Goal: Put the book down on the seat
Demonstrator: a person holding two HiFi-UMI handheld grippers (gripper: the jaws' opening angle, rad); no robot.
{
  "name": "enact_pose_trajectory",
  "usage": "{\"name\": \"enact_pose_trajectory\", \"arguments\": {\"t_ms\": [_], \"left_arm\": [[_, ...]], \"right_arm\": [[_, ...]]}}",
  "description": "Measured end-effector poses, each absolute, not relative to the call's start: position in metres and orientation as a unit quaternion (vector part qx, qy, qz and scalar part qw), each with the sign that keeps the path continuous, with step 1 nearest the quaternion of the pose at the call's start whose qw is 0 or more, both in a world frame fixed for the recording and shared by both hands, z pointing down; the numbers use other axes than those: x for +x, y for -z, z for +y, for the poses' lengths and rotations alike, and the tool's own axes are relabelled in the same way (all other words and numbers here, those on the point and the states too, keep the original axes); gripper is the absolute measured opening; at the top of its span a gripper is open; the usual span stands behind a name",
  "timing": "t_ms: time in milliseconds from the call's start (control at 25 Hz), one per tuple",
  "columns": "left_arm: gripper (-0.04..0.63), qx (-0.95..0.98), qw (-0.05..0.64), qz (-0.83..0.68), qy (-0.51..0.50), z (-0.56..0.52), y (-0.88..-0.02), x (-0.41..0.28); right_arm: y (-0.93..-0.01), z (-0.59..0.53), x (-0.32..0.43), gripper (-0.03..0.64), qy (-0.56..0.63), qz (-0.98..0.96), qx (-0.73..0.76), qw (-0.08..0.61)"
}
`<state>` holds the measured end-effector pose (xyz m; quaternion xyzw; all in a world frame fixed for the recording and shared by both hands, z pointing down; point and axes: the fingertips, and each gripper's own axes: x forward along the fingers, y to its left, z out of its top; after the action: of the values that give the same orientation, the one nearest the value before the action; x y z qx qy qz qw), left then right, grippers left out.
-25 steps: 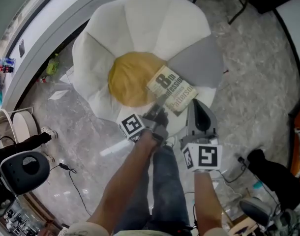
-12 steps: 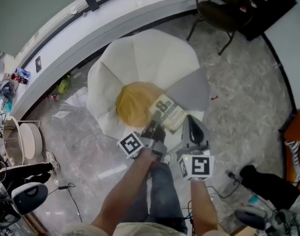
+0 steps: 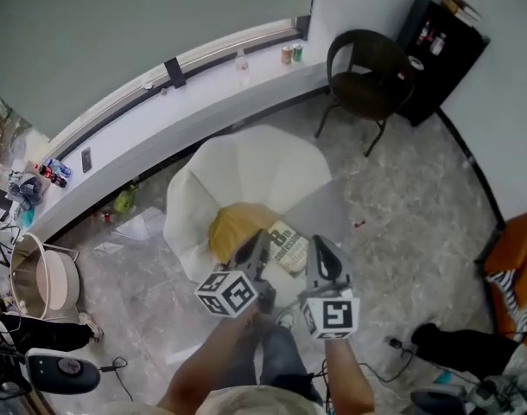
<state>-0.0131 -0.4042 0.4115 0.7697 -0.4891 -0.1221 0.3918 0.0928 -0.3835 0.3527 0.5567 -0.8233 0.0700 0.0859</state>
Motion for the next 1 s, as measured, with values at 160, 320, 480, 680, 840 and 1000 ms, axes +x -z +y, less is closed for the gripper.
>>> {"name": "enact_pose_trajectory", "arguments": {"t_ms": [160, 320, 480, 680, 840, 1000], "left_arm": [[0.005, 0.794, 0.308, -0.523, 0.037, -0.397, -0.372, -0.027], [0.005, 0.819, 0.219, -0.53, -0.002, -0.392, -0.327, -0.032], [0.005, 0.833, 0.115, -0.541, -0.035, -0.387, -0.286, -0.03], [0.005, 0.838, 0.005, -0.543, -0.059, -0.379, -0.248, -0.028], [0.005, 0.837, -0.015, -0.545, -0.049, -0.369, -0.23, -0.028], [0.005, 0.835, -0.014, -0.55, -0.034, -0.368, -0.221, -0.031]], "right_arm": [[-0.315, -0.375, 0.09, -0.002, -0.066, -0.821, 0.563, 0.069], [-0.286, -0.371, 0.092, -0.002, -0.054, -0.82, 0.565, 0.071], [-0.259, -0.366, 0.093, -0.002, -0.044, -0.822, 0.564, 0.062], [-0.23, -0.358, 0.083, -0.002, -0.005, -0.829, 0.556, 0.062], [-0.214, -0.351, 0.08, -0.002, 0.003, -0.833, 0.549, 0.059], [-0.207, -0.349, 0.075, -0.002, 0.021, -0.836, 0.546, 0.056]]}}
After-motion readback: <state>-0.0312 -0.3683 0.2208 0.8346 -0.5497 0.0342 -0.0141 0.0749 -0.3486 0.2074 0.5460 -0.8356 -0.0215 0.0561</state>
